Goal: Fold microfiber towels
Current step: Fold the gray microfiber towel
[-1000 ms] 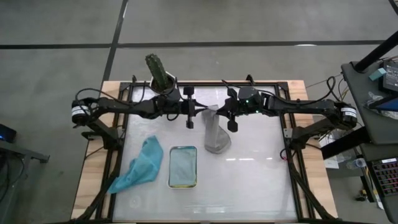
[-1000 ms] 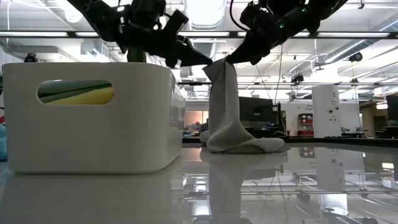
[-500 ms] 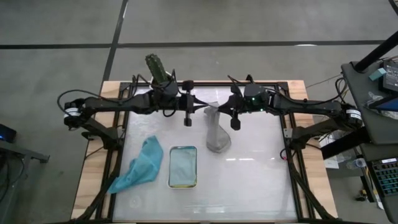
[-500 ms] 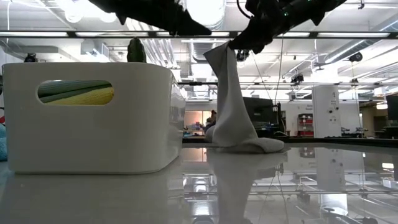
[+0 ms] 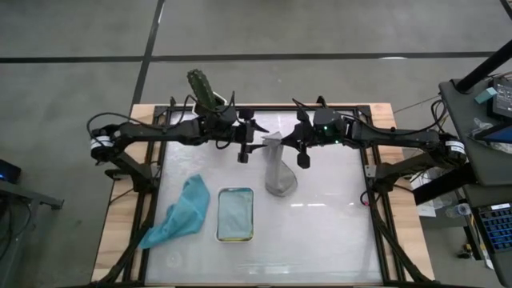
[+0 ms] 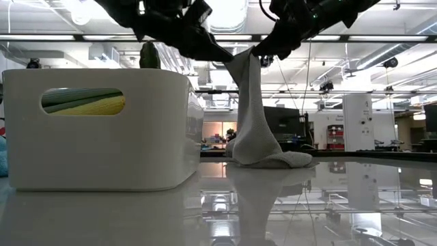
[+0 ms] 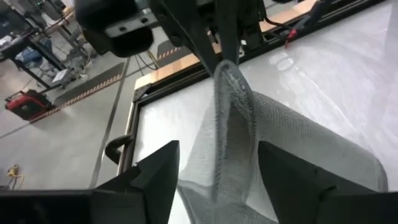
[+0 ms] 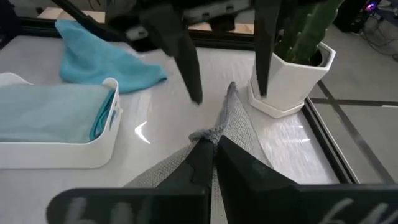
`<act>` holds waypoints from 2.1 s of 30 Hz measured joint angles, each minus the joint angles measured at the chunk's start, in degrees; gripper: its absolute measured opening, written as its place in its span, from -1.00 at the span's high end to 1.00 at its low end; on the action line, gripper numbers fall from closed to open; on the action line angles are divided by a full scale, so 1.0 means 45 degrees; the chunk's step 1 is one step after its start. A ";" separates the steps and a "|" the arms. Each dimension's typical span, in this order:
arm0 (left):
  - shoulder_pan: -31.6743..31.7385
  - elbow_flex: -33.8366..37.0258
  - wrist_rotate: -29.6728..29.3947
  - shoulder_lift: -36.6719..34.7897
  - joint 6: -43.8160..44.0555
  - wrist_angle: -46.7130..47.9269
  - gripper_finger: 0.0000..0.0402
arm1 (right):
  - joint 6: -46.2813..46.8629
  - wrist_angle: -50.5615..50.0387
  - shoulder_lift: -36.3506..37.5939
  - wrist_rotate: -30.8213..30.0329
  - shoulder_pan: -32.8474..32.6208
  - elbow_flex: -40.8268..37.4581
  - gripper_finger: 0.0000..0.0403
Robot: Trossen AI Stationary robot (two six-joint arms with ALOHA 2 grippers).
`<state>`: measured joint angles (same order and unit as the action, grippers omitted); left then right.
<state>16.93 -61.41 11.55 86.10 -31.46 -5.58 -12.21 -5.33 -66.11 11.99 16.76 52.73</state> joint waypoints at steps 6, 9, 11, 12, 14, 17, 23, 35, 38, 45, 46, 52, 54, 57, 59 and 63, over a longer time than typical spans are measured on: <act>-0.0068 0.0010 0.0005 0.0394 -0.0485 -0.0259 0.36 | 0.0045 -0.0086 0.0000 0.0000 -0.0001 0.0000 0.96; -0.0057 0.0005 0.0005 0.0381 -0.0446 -0.0199 0.84 | 0.0045 -0.0083 0.0000 0.0000 -0.0001 0.0000 0.96; -0.0049 0.0005 0.0000 0.0357 -0.0437 -0.0196 0.94 | 0.0045 -0.0082 0.0000 0.0000 -0.0001 0.0000 0.96; -0.0053 0.0005 0.0000 0.0334 -0.0438 -0.0235 0.96 | 0.0046 -0.0082 0.0000 0.0000 -0.0001 0.0001 0.96; -0.0142 -0.0091 -0.0007 0.0281 -0.0434 -0.0236 0.99 | 0.0209 -0.0062 0.0000 0.0000 -0.0001 0.0000 0.96; -0.0331 -0.0290 -0.0003 0.0098 -0.0420 -0.0158 1.00 | 0.0857 0.0012 0.0021 0.0006 -0.0001 0.0000 0.94; -0.0675 -0.1619 -0.0698 -0.0402 -0.0426 0.0831 1.00 | 0.1385 -0.0286 0.0379 0.0005 0.0014 0.0199 0.69; -0.1039 -0.3200 -0.6017 -0.0406 0.1233 0.1173 1.00 | 0.2949 -0.2855 0.1520 -0.1559 0.0261 0.1442 0.15; -0.1039 -0.3210 -0.6042 -0.0415 0.1361 0.1116 1.00 | 0.3270 -0.2651 0.1482 -0.1569 0.0148 0.0927 0.11; -0.1039 -0.3220 -0.6042 -0.0419 0.1579 0.1009 1.00 | 0.3505 0.1491 0.0414 -0.1585 0.0082 -0.1707 0.11; -0.1039 -0.3220 -0.6042 -0.0420 0.1583 0.1014 1.00 | 0.3603 0.2805 0.0168 -0.1586 0.0082 -0.2223 0.11; -0.1039 -0.3220 -0.6047 -0.0435 0.1590 0.1009 1.00 | 0.4793 1.2599 -0.2353 -0.1694 0.0082 -0.4753 0.11; -0.1039 -0.3220 -0.6050 -0.0435 0.1603 0.1004 1.00 | 0.5121 1.4858 -0.3365 -0.1694 0.0078 -0.4965 0.11; -0.1039 -0.3211 -0.6062 -0.0440 0.1647 0.0999 1.00 | 0.5485 1.6914 -0.4683 -0.1637 -0.0161 -0.4789 0.11; -0.1039 -0.3183 -0.6100 -0.0432 0.1914 0.1013 1.00 | 0.5567 1.7298 -0.5276 -0.1577 -0.0355 -0.4450 0.11; -0.1051 -0.3152 -0.6418 -0.0384 0.1943 0.1171 1.00 | 0.5627 1.6917 -0.5835 -0.2567 -0.0567 -0.3676 0.11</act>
<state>12.20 -75.59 -17.33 84.37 -22.72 -0.31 13.11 70.80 -92.36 0.44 14.21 36.19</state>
